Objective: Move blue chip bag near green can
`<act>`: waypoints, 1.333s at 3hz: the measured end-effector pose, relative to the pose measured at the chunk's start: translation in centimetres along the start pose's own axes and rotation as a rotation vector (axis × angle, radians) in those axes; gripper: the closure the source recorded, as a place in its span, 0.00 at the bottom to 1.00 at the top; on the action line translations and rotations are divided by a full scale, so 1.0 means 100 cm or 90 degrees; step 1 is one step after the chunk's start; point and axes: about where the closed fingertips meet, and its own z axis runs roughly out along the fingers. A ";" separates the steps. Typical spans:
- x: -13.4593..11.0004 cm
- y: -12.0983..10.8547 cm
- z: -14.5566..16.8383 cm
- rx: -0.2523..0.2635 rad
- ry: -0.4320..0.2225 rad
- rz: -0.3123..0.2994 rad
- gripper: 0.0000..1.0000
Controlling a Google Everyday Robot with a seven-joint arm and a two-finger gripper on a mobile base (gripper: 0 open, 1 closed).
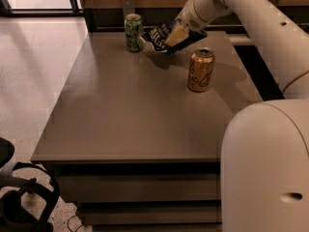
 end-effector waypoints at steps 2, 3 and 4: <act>0.000 0.004 0.007 -0.007 0.000 0.000 0.59; 0.000 0.006 0.011 -0.011 0.001 0.000 0.36; 0.000 0.008 0.015 -0.014 0.001 0.000 0.12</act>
Offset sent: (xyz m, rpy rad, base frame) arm 0.0007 0.0019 -0.0024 0.0000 0.0031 0.0024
